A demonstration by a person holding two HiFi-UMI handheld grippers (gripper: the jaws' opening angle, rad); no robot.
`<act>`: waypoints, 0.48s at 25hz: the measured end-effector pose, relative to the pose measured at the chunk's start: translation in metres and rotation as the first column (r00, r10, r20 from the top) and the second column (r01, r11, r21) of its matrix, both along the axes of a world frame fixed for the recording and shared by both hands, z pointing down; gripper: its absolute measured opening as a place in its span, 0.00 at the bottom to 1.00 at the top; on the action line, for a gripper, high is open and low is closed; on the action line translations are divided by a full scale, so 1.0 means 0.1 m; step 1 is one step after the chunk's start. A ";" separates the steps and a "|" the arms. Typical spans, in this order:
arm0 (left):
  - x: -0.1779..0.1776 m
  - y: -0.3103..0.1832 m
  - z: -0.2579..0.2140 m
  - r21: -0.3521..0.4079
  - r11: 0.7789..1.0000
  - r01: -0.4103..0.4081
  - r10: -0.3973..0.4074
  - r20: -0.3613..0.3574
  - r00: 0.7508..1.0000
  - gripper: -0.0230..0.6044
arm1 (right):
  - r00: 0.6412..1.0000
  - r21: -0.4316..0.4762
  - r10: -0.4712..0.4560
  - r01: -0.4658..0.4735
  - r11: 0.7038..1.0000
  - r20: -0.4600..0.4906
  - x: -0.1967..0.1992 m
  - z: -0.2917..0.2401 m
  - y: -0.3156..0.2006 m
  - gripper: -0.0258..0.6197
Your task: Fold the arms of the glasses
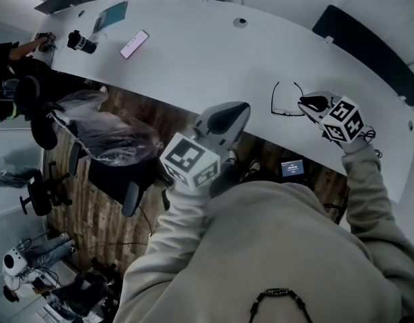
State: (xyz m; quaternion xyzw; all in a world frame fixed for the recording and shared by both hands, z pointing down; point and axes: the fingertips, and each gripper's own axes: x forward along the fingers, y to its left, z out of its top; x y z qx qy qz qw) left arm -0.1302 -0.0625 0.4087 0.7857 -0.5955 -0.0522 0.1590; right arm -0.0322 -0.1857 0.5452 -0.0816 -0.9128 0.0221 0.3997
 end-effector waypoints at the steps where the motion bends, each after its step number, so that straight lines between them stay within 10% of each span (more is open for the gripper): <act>1: -0.03 0.01 0.02 -0.005 1.000 0.010 -0.010 -0.007 1.000 0.04 | 1.000 0.002 -0.009 0.009 1.000 -0.017 0.00 0.06 0.00 0.08; 12: -0.22 0.12 0.16 -0.033 0.998 0.060 -0.061 -0.028 0.998 0.04 | 0.970 0.102 -0.112 0.137 0.985 -0.216 0.13 0.93 -0.05 0.13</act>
